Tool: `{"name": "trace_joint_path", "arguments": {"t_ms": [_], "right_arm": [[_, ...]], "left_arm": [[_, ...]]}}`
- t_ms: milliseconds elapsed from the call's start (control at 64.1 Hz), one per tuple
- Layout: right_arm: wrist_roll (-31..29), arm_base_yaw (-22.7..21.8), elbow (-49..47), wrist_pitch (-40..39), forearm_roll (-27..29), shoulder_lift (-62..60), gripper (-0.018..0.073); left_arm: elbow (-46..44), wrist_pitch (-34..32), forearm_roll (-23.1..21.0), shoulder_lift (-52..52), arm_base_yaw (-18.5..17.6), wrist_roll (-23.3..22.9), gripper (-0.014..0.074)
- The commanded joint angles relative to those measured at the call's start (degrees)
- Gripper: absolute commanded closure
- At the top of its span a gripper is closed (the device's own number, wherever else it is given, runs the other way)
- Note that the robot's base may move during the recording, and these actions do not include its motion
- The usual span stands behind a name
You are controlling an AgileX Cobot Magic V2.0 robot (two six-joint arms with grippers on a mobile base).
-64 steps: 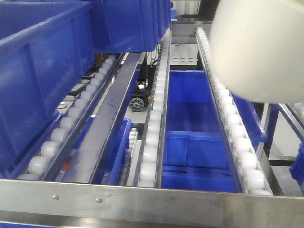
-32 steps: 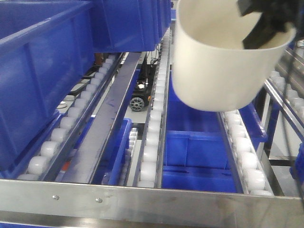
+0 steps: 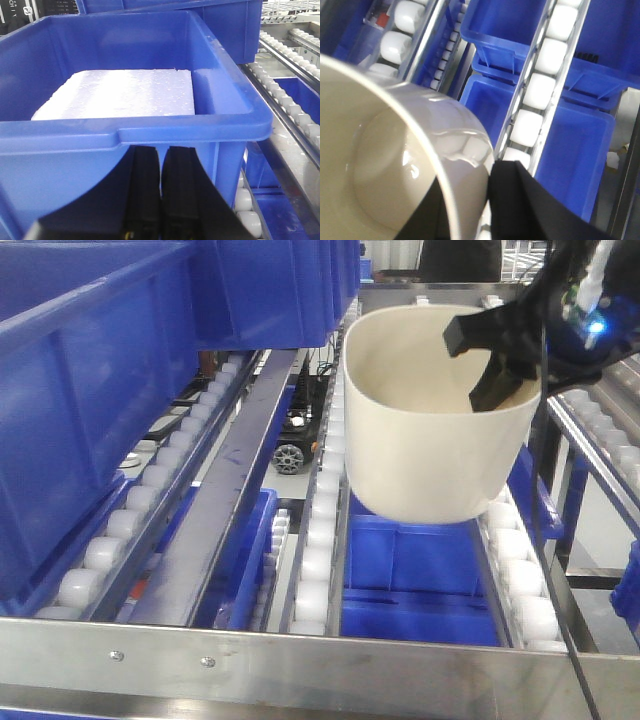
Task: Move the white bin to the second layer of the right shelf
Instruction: 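Lower the white bin with the right gripper onto the roller lane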
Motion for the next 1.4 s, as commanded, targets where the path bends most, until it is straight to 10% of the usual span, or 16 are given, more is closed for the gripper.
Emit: {"name": "trace_joint_path", "arguments": {"t_ms": [0, 1200, 1388], "right_arm": [[-0.1, -0.4, -2.1, -5.2, 0.4, -1.5, 0.0503], [-0.1, -0.4, -2.1, -5.3, 0.5, 3.2, 0.0498], [-0.1, -0.4, -2.1, -5.6, 0.6, 2.3, 0.0335]], "left_arm": [[2.1, -4.8, -0.3, -0.8, 0.0, -0.2, 0.0512], [2.1, -4.8, -0.3, -0.8, 0.0, -0.2, 0.0512], [2.1, -4.8, -0.3, -0.8, 0.0, -0.2, 0.0512]]}}
